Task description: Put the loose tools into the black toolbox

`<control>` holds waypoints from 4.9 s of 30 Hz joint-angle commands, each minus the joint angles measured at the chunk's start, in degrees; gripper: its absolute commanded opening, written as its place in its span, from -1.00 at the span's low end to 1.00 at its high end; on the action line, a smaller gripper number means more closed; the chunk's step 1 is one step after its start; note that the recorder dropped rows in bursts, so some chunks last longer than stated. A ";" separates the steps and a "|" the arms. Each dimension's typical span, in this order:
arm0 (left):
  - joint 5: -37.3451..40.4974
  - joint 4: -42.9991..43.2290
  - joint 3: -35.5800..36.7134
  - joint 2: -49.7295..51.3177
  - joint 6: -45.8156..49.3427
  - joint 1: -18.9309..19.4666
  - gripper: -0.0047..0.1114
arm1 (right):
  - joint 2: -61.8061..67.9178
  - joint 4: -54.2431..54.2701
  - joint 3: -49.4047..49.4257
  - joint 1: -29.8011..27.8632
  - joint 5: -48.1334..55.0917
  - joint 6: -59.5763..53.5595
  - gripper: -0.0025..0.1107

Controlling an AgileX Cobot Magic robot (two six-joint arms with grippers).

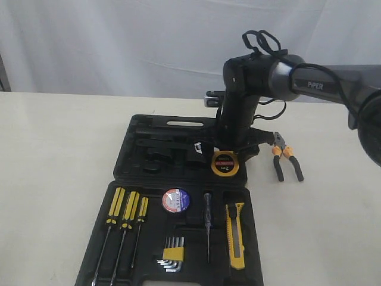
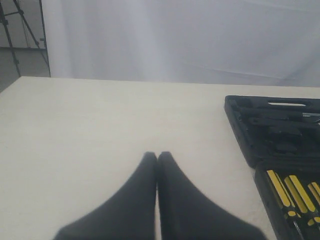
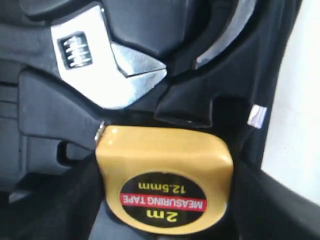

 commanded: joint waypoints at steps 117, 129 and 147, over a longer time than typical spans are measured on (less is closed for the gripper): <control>0.03 -0.14 0.12 -0.16 -0.15 -0.12 -0.92 | -8.80 -2.27 -6.97 -13.25 11.81 -12.48 -0.96; 0.03 -0.14 0.12 -0.16 -0.05 -0.12 -0.92 | -23.85 -6.73 -2.09 -13.25 12.26 -13.76 -0.96; 0.03 -0.14 0.12 -0.16 -0.05 -0.12 -0.92 | -23.74 -8.35 -1.73 -13.25 12.26 -11.07 -0.96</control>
